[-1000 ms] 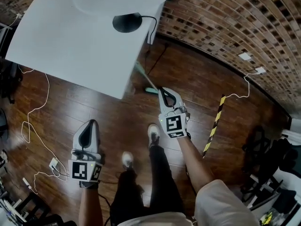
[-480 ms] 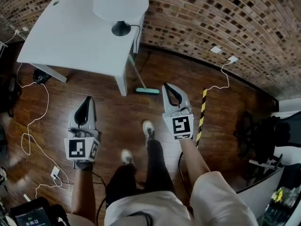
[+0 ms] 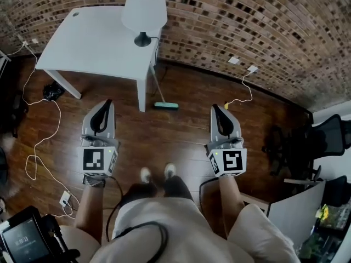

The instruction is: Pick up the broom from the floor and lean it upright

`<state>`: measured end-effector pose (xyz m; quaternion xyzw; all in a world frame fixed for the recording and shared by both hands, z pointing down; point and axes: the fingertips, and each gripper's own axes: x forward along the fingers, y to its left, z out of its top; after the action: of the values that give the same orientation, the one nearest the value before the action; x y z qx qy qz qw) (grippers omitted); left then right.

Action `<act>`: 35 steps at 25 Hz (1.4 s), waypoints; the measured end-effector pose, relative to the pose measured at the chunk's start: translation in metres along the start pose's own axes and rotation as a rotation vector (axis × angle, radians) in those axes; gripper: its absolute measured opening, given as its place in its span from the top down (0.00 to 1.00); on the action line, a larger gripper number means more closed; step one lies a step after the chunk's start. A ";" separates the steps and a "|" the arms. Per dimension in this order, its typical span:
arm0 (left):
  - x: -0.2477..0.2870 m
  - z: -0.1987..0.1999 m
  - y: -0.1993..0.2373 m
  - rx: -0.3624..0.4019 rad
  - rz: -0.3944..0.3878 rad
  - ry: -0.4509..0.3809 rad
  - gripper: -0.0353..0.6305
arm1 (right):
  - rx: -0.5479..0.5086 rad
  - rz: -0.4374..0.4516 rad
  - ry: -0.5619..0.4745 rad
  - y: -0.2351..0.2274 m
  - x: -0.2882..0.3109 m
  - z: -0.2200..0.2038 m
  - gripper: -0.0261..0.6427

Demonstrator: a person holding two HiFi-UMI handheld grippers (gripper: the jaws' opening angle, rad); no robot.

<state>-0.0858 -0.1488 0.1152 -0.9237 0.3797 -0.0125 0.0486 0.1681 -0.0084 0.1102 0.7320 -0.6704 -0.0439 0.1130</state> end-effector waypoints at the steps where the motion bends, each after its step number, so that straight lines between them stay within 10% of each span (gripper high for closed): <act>1: -0.005 0.007 -0.002 0.010 0.007 -0.008 0.94 | 0.013 -0.014 -0.004 -0.003 -0.010 0.006 0.94; 14: -0.056 0.046 -0.011 0.039 0.110 -0.029 0.94 | 0.088 -0.041 -0.065 -0.010 -0.063 0.039 0.94; 35: -0.099 0.039 -0.071 0.038 0.011 -0.003 0.94 | 0.088 -0.094 -0.070 -0.015 -0.136 0.028 0.94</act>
<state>-0.1045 -0.0261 0.0843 -0.9205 0.3845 -0.0178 0.0668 0.1630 0.1247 0.0677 0.7649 -0.6402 -0.0453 0.0549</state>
